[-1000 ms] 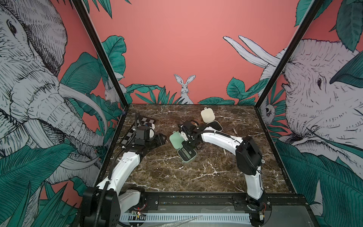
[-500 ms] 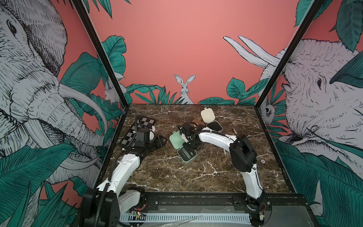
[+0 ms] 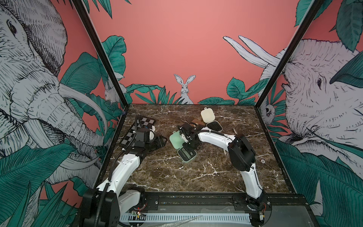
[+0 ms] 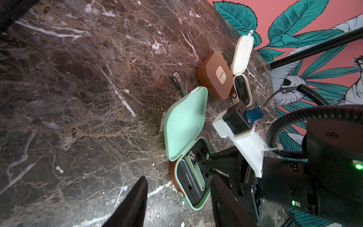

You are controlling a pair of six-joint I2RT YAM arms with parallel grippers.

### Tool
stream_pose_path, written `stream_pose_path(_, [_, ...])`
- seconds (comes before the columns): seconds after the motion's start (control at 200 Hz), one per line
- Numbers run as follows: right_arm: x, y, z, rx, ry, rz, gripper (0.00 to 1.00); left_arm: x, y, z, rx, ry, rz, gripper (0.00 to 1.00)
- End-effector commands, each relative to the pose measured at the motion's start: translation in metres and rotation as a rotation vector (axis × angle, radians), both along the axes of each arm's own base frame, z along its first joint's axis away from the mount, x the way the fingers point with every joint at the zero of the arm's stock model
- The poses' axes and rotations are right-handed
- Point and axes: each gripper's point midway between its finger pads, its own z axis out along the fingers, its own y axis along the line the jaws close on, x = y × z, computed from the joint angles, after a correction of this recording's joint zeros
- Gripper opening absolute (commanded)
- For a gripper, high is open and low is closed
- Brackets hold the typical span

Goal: Organize nail clipper sets
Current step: Place the nail clipper in the storage box.

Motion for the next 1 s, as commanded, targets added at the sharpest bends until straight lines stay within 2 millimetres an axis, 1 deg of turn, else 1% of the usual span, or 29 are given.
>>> stream_pose_path(0.0, [0.0027, 0.0015, -0.0027, -0.004, 0.005, 0.001, 0.14, -0.0025, 0.0007, 0.0015, -0.017, -0.008, 0.006, 0.54])
stream_pose_path(0.46, [0.0052, 0.0031, -0.0087, -0.010, 0.005, -0.004, 0.14, -0.0031, -0.0010, 0.0009, -0.023, -0.006, -0.003, 0.54])
stream_pose_path(0.77, [0.0058, 0.0025, -0.0110, -0.015, 0.004, -0.007, 0.17, -0.0030, -0.0017, 0.0015, -0.028, -0.007, -0.005, 0.54])
stream_pose_path(0.99, [0.0044, 0.0007, -0.0125, -0.020, 0.008, -0.007, 0.24, -0.0029, -0.0020, 0.0015, -0.029, -0.005, -0.007, 0.54])
